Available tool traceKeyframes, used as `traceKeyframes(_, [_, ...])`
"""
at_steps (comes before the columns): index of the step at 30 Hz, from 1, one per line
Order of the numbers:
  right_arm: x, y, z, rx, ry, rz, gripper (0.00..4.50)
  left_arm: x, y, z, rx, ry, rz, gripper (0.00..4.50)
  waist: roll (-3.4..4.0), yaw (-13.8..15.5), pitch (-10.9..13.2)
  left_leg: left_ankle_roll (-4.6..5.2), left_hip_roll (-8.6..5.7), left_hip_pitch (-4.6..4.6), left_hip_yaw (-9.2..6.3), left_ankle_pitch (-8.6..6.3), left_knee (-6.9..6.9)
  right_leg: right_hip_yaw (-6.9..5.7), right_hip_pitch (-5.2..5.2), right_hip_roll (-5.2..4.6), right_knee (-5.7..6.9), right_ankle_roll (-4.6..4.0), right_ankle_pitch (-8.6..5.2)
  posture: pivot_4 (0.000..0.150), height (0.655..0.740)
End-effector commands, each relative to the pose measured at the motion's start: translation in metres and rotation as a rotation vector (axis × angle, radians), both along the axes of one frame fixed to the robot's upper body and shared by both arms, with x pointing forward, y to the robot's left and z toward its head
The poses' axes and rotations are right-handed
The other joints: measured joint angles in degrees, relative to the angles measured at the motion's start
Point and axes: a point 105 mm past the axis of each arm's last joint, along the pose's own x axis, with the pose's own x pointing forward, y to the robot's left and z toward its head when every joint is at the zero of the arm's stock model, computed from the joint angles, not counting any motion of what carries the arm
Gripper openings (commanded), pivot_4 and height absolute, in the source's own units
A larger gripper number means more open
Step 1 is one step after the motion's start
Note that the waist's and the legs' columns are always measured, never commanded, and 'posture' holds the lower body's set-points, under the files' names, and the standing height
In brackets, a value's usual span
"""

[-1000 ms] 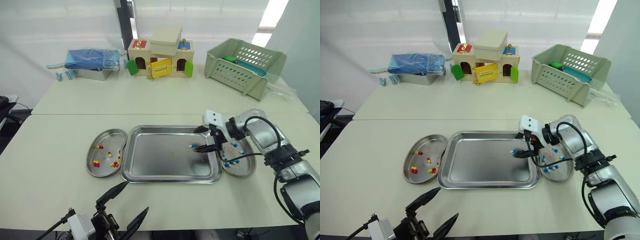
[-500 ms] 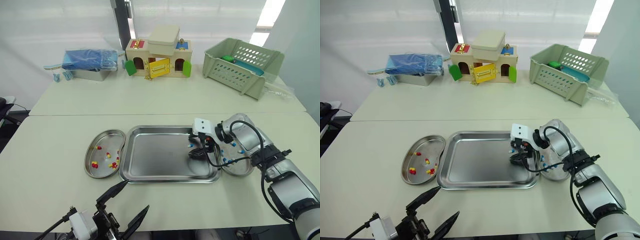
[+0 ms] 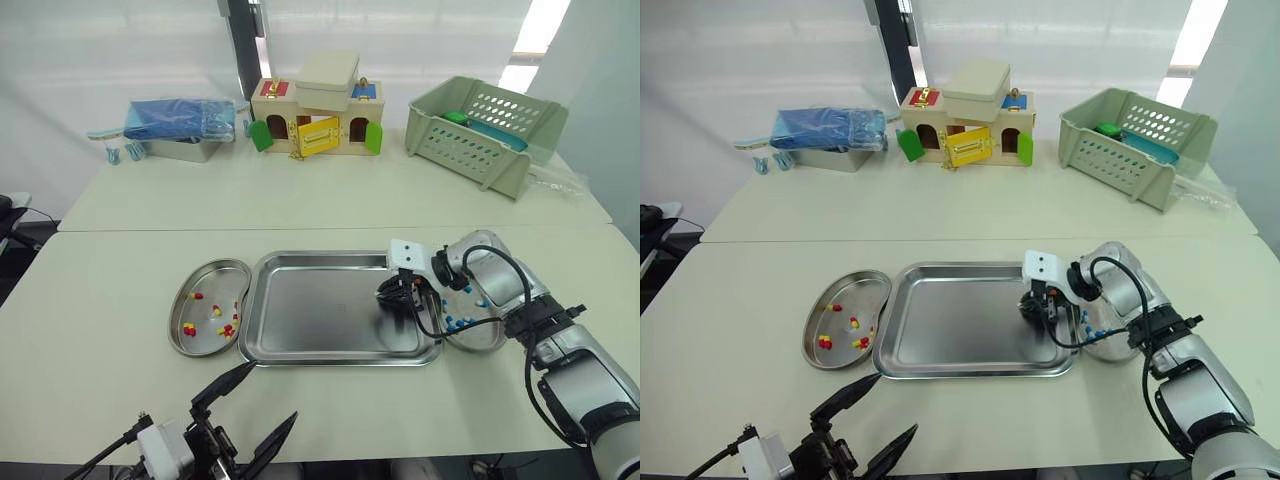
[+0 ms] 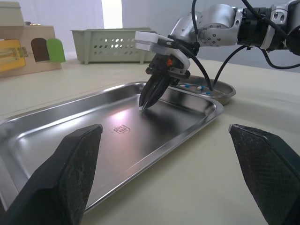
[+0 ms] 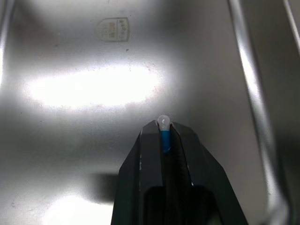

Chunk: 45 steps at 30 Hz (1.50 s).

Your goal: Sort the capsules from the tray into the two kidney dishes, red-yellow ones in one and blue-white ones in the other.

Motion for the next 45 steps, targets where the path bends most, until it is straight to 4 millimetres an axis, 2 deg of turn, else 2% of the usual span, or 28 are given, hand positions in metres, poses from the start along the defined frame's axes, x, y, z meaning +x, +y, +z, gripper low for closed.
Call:
traceKeyframes(1, [-0.014,-0.009,0.03,0.105,-0.006,0.02,0.02,-0.007,-0.002,0.006,0.02,-0.037,-0.07,4.5,0.04,0.09,0.03,0.0,0.0,-0.02,0.0,0.0,0.0,0.0,-0.01,0.0,0.0,0.0,0.0,0.15,0.74])
traceKeyframes(5, [-0.034,-0.033,0.052,0.174,-0.005,-0.021,0.02,-0.013,-0.009,0.008,0.028,-0.059,-0.165,4.5,0.09,0.83,0.07,0.0,-0.02,-0.12,0.01,0.0,0.01,-0.01,-0.05,-0.02,-0.05,0.0,0.0,0.15,0.74])
traceKeyframes(8, [-0.047,-0.057,0.061,0.178,0.001,-0.098,0.02,-0.013,-0.015,0.01,0.025,-0.083,-0.23,4.5,0.09,1.01,0.07,0.01,-0.02,-0.11,0.0,-0.01,0.0,-0.03,-0.04,-0.01,-0.05,0.0,0.0,0.15,0.74])
traceKeyframes(12, [-0.062,-0.098,0.061,0.111,0.003,-0.235,0.02,-0.013,-0.022,0.011,0.018,-0.111,-0.319,4.5,0.09,1.14,0.08,0.02,-0.03,-0.12,0.0,-0.01,0.02,-0.05,-0.01,-0.01,-0.05,0.0,0.0,0.15,0.74])
traceKeyframes(16, [-0.072,-0.13,0.05,0.027,0.014,-0.345,0.02,-0.01,-0.025,0.011,0.005,-0.131,-0.371,4.5,0.09,0.97,0.08,0.04,-0.03,-0.1,0.03,-0.02,0.01,-0.03,-0.01,0.0,-0.05,0.0,0.0,0.15,0.74])
traceKeyframes(19, [-0.078,-0.14,0.039,-0.017,0.03,-0.38,0.02,-0.006,-0.026,0.011,-0.004,-0.137,-0.389,4.5,0.11,0.79,0.07,0.04,-0.01,-0.04,0.06,-0.02,0.01,0.02,0.0,0.02,-0.02,0.0,0.0,0.15,0.74])
traceKeyframes(25, [-0.081,-0.139,0.034,0.011,0.049,-0.421,0.02,-0.003,-0.025,0.01,-0.004,-0.142,-0.41,4.5,0.11,0.86,0.08,0.04,-0.01,-0.02,0.08,-0.02,0.02,0.05,0.03,0.02,-0.02,0.0,0.0,0.15,0.74])
traceKeyframes(27, [-0.083,-0.138,0.034,0.013,0.058,-0.42,0.69,-0.002,-0.025,0.01,-0.002,-0.14,-0.411,4.5,0.1,0.91,0.08,0.04,-0.01,-0.03,0.06,-0.02,0.02,0.03,0.03,0.02,-0.03,0.0,0.0,0.15,0.74])
traceKeyframes(36, [-0.088,-0.139,0.037,0.029,0.079,-0.425,3.02,-0.004,-0.024,0.009,0.0,-0.127,-0.398,4.5,0.09,0.99,0.09,0.04,-0.02,-0.03,0.07,-0.02,0.01,0.04,0.03,0.02,-0.04,0.0,0.0,0.15,0.74])
traceKeyframes(40, [-0.086,-0.144,0.042,0.057,0.065,-0.446,4.32,-0.001,-0.024,0.01,0.004,-0.13,-0.383,4.5,0.09,1.01,0.09,0.04,-0.02,-0.04,0.06,-0.02,0.02,0.03,0.04,0.02,-0.04,0.0,0.0,0.15,0.74])
traceKeyframes(41, [-0.086,-0.145,0.044,0.066,0.061,-0.451,4.45,0.001,-0.023,0.01,0.007,-0.131,-0.377,4.5,0.09,1.01,0.09,0.04,-0.02,-0.03,0.06,-0.02,0.01,0.03,0.04,0.02,-0.04,0.0,0.0,0.15,0.74])
traceKeyframes(45, [-0.086,-0.154,0.055,0.129,0.025,-0.476,4.45,0.008,-0.017,0.01,0.039,-0.108,-0.338,4.5,0.07,1.03,0.1,0.04,-0.02,-0.04,0.06,-0.02,0.01,0.03,0.05,0.02,-0.05,0.0,0.0,0.15,0.74])
